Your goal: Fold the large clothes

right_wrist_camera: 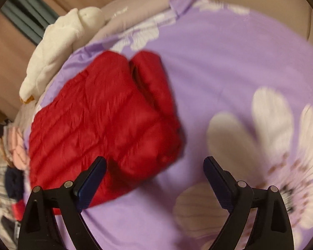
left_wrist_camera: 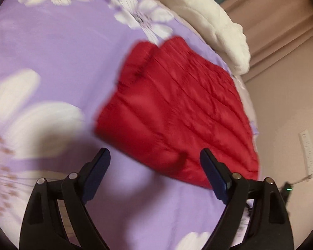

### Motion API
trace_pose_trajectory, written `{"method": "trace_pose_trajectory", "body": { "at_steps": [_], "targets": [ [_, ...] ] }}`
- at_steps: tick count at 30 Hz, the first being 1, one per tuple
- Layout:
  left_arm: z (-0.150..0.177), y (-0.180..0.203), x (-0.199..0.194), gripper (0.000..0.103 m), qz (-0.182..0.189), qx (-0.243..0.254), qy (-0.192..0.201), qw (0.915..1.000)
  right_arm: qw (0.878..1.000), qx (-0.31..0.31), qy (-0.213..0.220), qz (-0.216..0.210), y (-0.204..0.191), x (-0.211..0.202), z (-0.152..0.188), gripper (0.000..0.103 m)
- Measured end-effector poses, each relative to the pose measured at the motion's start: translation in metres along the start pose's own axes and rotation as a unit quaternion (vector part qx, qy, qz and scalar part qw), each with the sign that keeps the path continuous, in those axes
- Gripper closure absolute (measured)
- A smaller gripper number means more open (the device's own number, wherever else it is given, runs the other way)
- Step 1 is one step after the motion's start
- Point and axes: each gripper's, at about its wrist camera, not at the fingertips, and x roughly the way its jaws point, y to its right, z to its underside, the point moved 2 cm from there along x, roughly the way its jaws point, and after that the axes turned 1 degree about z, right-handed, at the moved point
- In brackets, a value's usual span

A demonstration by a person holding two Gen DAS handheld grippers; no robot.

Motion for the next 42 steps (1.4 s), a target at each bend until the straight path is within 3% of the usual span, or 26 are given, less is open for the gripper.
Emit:
{"method": "trace_pose_trajectory", "body": {
  "at_steps": [3,9,15,17,20,22,23,25,29,30,35,39,42],
  "targets": [
    [-0.001,0.006,0.024,0.016,0.030,-0.031,-0.025,0.9988,1.000,0.011,-0.012,-0.026,-0.012,0.016,0.000,0.010],
    [-0.018,0.024,0.055,0.017,0.015,-0.008,0.009,0.9998,1.000,-0.010,0.010,-0.014,-0.040,0.040,-0.017,0.010],
    [-0.041,0.018,0.074,0.033,0.026,-0.044,0.044,0.9977,0.995,0.009,0.052,-0.084,-0.030,0.053,-0.026,0.006],
    [-0.038,0.022,0.074,0.038,0.009,-0.019,0.063,0.9978,0.995,-0.011,0.071,-0.073,-0.035,0.054,-0.025,0.006],
    [-0.027,0.037,0.076,0.044,-0.044,0.040,0.096,0.9935,0.993,-0.041,0.103,-0.033,-0.048,0.055,-0.019,0.016],
    [-0.023,0.046,0.075,0.051,-0.078,0.062,0.106,0.9893,0.993,-0.044,0.103,-0.046,-0.051,0.056,-0.017,0.033],
    [-0.022,0.049,0.073,0.054,-0.086,0.060,0.110,0.9884,0.993,-0.043,0.096,-0.052,-0.051,0.057,-0.018,0.038],
    [-0.020,0.057,0.062,0.069,-0.109,0.070,0.127,0.9835,0.994,-0.030,0.078,-0.074,-0.052,0.056,-0.021,0.058],
    [0.001,0.082,0.029,0.077,-0.175,0.159,0.183,0.9543,0.993,-0.027,0.057,-0.100,-0.054,0.042,-0.013,0.066],
    [0.005,0.082,0.023,0.078,-0.178,0.168,0.186,0.9515,0.993,-0.035,0.057,-0.100,-0.055,0.035,-0.007,0.068],
    [0.024,0.059,-0.029,0.079,-0.147,0.136,0.180,0.9630,0.991,-0.055,0.054,-0.111,-0.055,0.006,0.020,0.070],
    [0.042,0.051,-0.056,0.078,-0.149,0.156,0.187,0.9583,0.989,-0.067,0.033,-0.125,-0.051,-0.015,0.044,0.070],
    [0.065,0.037,-0.074,0.078,-0.152,0.157,0.171,0.9608,0.990,-0.091,0.034,-0.104,-0.051,-0.025,0.063,0.070]
  ]
}}
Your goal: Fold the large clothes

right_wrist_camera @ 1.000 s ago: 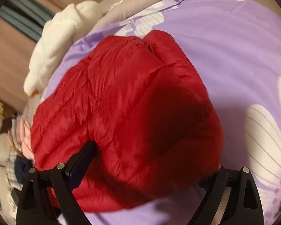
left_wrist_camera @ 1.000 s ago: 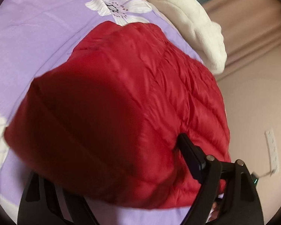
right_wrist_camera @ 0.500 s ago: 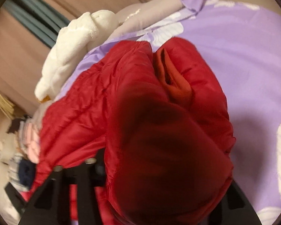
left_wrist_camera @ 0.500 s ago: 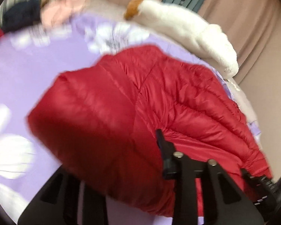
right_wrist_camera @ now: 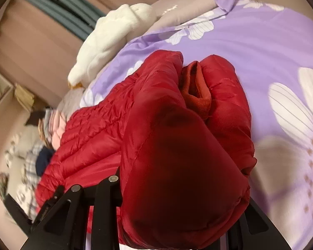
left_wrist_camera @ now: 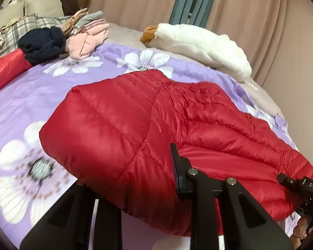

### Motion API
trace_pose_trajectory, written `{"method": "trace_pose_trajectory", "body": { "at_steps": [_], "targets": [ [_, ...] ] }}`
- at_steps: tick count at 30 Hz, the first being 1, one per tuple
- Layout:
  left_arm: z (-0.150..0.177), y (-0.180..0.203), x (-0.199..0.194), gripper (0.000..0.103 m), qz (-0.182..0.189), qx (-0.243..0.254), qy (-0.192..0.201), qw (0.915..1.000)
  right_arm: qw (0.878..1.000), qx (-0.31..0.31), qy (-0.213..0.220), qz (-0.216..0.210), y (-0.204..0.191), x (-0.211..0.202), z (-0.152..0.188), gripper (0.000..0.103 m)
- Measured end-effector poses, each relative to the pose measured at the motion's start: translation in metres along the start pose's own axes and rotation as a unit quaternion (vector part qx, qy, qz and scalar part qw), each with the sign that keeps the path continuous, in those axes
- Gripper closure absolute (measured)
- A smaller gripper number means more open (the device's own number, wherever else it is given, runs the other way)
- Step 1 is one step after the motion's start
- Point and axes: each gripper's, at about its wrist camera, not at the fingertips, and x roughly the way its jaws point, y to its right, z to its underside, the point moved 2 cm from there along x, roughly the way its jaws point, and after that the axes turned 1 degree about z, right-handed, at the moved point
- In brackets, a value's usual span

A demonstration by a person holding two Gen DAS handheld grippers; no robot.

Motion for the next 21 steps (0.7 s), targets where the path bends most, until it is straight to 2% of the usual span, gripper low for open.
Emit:
{"method": "trace_pose_trajectory", "body": {
  "at_steps": [5,8,9,10,11,13,15,16,21],
  "targets": [
    [0.028,-0.018,-0.026,0.077,0.004,-0.026,-0.013,0.9996,0.999,-0.022,-0.005,0.030,-0.002,-0.012,0.029,0.069],
    [0.036,-0.024,-0.024,0.070,0.010,-0.041,-0.033,0.9986,0.997,-0.038,-0.011,0.064,-0.002,-0.008,0.036,0.063],
    [0.038,-0.031,-0.021,0.063,0.018,-0.062,-0.045,0.9969,0.996,-0.040,-0.010,0.075,0.000,-0.008,0.037,0.060],
    [0.038,-0.036,-0.018,0.056,0.022,-0.081,-0.054,0.9950,0.996,-0.038,-0.010,0.080,0.002,-0.007,0.038,0.055],
    [0.039,-0.044,-0.017,0.055,0.036,-0.109,-0.064,0.9913,0.996,-0.033,-0.012,0.081,0.005,-0.007,0.038,0.054],
    [0.042,-0.058,-0.009,0.042,0.073,-0.158,-0.086,0.9810,0.997,-0.009,-0.017,0.076,0.013,-0.006,0.037,0.047],
    [0.044,-0.069,-0.001,0.034,0.085,-0.190,-0.105,0.9724,0.997,0.011,-0.021,0.068,0.020,-0.010,0.039,0.044],
    [0.045,-0.071,0.003,0.034,0.092,-0.198,-0.110,0.9696,0.998,0.014,-0.023,0.061,0.023,-0.011,0.039,0.044],
    [0.047,-0.060,0.005,0.031,0.069,-0.165,-0.091,0.9797,0.998,0.006,-0.023,0.065,0.027,-0.019,0.041,0.042]
  ]
}}
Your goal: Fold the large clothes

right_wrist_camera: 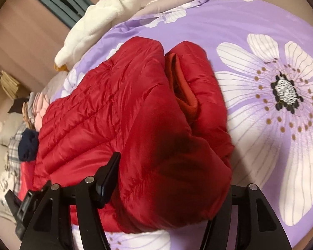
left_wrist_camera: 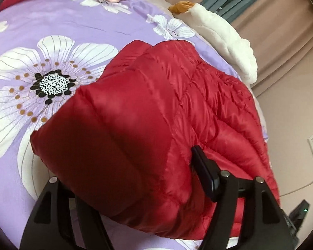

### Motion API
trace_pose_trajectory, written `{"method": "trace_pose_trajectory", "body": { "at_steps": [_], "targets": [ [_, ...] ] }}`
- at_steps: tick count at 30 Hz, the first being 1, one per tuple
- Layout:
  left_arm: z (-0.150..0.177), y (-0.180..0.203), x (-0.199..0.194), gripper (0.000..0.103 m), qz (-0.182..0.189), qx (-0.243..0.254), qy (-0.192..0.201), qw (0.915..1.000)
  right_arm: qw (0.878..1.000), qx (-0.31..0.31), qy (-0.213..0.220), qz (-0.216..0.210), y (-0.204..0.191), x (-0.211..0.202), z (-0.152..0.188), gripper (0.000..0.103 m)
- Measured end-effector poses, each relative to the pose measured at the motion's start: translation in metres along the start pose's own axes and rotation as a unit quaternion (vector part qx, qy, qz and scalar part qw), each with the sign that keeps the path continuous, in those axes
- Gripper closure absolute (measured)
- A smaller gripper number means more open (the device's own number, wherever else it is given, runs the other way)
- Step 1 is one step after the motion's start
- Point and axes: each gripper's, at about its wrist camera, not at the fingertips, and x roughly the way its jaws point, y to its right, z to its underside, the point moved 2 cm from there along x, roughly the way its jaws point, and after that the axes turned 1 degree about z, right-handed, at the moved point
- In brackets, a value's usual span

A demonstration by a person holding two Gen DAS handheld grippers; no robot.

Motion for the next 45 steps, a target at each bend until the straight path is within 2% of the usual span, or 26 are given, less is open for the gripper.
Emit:
{"method": "trace_pose_trajectory", "body": {
  "at_steps": [7,15,20,22,26,29,35,41,45],
  "targets": [
    [-0.001,0.004,0.010,0.029,-0.021,0.029,0.012,0.9993,0.999,-0.030,0.010,0.017,0.007,-0.025,0.006,0.041],
    [0.001,0.010,0.016,0.033,-0.039,0.064,0.037,0.9965,0.998,-0.047,0.021,0.029,0.017,-0.039,0.012,0.040],
    [-0.001,0.014,0.020,0.044,-0.041,0.063,0.041,0.9963,0.997,-0.029,0.046,0.048,0.034,-0.059,0.008,0.040],
    [-0.001,0.021,0.019,0.049,-0.052,0.075,0.049,0.9946,0.995,-0.020,0.065,0.067,0.041,-0.069,0.005,0.035],
    [0.001,0.032,0.017,0.055,-0.081,0.109,0.071,0.9881,0.991,0.000,0.096,0.096,0.055,-0.084,0.003,0.034],
    [0.000,0.034,0.018,0.056,-0.094,0.121,0.076,0.9853,0.991,0.015,0.093,0.091,0.061,-0.083,0.003,0.034],
    [-0.001,0.032,0.017,0.058,-0.094,0.123,0.077,0.9850,0.992,0.018,0.075,0.097,0.062,-0.075,0.009,0.034],
    [-0.001,0.040,0.015,0.064,-0.108,0.139,0.084,0.9808,0.992,0.011,0.075,0.100,0.059,-0.079,0.009,0.034],
    [-0.002,0.042,0.011,0.070,-0.109,0.135,0.085,0.9812,0.992,0.015,0.076,0.101,0.060,-0.081,0.008,0.034]
  ]
}}
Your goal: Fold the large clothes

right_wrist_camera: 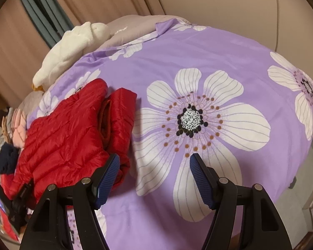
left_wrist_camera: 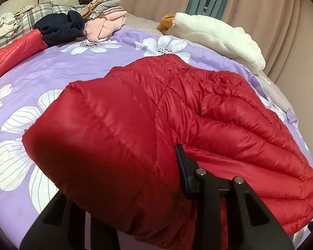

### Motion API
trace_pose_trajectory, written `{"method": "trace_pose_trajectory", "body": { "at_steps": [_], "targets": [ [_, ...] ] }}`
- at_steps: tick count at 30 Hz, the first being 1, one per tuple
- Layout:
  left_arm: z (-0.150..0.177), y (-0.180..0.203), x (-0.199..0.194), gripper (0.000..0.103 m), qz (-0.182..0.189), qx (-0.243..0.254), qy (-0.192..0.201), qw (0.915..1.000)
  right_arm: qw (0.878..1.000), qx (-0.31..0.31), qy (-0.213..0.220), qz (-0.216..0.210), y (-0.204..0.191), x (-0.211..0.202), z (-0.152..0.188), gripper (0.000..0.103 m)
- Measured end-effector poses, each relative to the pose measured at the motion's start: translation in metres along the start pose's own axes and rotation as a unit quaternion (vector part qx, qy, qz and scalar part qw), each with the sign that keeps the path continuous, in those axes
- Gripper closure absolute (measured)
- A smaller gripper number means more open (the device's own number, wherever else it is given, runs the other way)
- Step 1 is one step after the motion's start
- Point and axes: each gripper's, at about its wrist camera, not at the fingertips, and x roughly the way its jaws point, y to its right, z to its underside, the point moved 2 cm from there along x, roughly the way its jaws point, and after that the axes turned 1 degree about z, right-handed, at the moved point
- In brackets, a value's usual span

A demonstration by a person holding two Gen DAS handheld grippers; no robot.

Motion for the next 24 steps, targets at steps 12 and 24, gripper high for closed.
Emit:
{"method": "trace_pose_trajectory", "body": {
  "at_steps": [12,24],
  "targets": [
    [-0.016,0.046,-0.049,0.078,-0.032,0.119,0.122,0.9848,1.000,-0.006,0.010,-0.001,-0.006,-0.002,-0.005,0.034],
    [-0.029,0.072,-0.077,0.078,-0.010,0.138,0.152,0.9787,1.000,-0.018,0.002,-0.015,-0.018,0.014,-0.003,0.034]
  ]
}}
